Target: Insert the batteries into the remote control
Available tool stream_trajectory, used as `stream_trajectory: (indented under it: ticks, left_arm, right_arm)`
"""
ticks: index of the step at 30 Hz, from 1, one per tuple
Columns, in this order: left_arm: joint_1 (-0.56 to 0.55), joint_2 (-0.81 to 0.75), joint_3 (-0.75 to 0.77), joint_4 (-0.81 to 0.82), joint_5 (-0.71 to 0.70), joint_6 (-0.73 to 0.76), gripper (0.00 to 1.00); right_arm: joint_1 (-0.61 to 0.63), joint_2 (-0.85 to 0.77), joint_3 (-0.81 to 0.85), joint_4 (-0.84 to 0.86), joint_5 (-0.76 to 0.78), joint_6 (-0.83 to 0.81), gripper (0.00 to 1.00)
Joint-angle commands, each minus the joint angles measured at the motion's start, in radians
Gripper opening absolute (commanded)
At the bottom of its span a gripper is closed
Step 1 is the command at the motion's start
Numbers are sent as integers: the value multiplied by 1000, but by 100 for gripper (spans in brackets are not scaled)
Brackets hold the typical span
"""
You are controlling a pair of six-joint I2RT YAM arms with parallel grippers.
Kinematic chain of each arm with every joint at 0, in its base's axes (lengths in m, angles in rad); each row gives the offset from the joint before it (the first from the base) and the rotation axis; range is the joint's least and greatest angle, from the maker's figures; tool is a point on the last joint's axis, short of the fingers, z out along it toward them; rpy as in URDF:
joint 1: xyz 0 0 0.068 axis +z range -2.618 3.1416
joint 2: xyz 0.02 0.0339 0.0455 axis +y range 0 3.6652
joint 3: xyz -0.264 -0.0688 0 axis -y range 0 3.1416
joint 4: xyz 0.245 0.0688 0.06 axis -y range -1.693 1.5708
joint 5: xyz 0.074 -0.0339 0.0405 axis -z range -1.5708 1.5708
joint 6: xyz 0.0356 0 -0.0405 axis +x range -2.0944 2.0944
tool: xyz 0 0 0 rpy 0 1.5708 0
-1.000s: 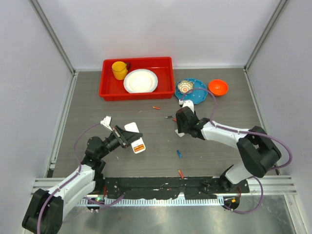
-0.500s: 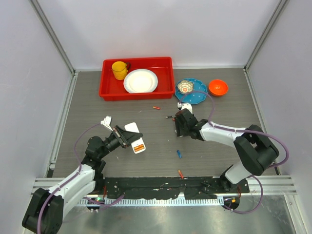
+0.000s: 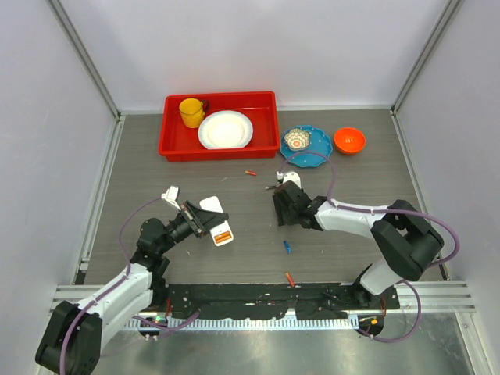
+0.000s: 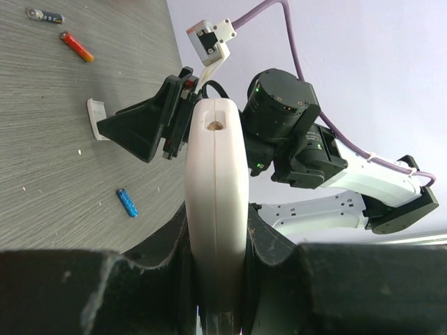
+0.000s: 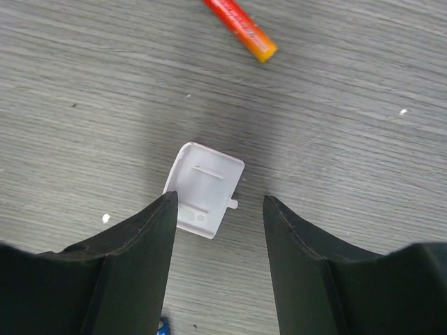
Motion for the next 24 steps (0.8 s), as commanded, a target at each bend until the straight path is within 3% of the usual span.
stream_trajectory:
  ticks: [1, 14, 18, 19, 22, 24]
  left_arm:
    - [5, 2, -43, 48, -4, 10, 0]
    - [5, -18, -43, 36, -4, 10, 0]
    - [4, -17, -43, 35, -2, 10, 0]
    - [5, -17, -43, 35, -1, 10, 0]
    - [5, -18, -43, 35, -1, 10, 0]
    - [5, -21, -43, 33, -2, 10, 0]
  right_arm:
    - [37, 26, 26, 18, 35, 27, 58]
    - [105, 116, 90, -19, 81, 61, 54]
    - [106, 139, 115, -34, 81, 53, 42]
    - [114, 142, 121, -35, 81, 52, 33]
    - [123, 162, 139, -45, 84, 53, 21]
    - [128, 174, 150, -48, 87, 55, 20]
